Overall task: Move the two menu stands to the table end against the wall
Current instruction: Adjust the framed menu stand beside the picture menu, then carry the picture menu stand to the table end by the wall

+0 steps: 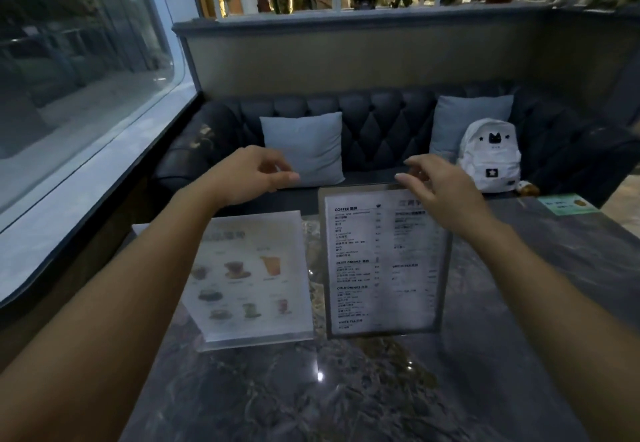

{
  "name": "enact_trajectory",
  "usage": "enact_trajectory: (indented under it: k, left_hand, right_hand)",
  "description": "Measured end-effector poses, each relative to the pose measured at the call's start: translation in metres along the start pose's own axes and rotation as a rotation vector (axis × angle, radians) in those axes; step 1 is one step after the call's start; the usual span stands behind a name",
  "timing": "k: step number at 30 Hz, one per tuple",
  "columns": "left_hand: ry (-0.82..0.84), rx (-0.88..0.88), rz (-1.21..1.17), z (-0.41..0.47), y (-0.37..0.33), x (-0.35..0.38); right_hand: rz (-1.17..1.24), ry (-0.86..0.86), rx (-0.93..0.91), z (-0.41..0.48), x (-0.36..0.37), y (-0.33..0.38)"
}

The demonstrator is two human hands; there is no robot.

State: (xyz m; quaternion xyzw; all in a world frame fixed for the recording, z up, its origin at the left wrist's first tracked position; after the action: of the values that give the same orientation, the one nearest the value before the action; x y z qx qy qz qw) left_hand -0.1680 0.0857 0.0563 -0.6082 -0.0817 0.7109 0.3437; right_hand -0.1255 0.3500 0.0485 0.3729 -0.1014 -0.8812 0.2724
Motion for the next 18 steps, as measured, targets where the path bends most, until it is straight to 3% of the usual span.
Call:
enact_trajectory:
  k: [10, 16, 18]
  left_hand:
    - [-0.19, -0.094, -0.095, -0.086, 0.063, -0.052]
    - [-0.346, -0.236, -0.21, -0.123, 0.101, -0.051]
    - [-0.493, -0.23, -0.246, -0.128, 0.102, -0.051]
  right_hand:
    - [0.274, 0.297, -0.1, -0.034, 0.081, 0.103]
    - [0.362, 0.327, 0.027, -0.047, 0.108, 0.111]
    - [0.425, 0.33, 0.109, -0.05, 0.114, 0.11]
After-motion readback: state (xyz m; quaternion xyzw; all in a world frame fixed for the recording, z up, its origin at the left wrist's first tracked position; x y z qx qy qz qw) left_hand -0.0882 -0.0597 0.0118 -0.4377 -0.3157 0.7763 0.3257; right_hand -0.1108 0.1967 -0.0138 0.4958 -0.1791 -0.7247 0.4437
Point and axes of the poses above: each hand's wrist, its own z-axis towards the middle knuckle, its own x-axis out of the palm, y = z × x, the point moved 7 cm from there along z, towards the middle knuckle, and after that the axes turned 9 degrees about -y, right-handed, at the moved point
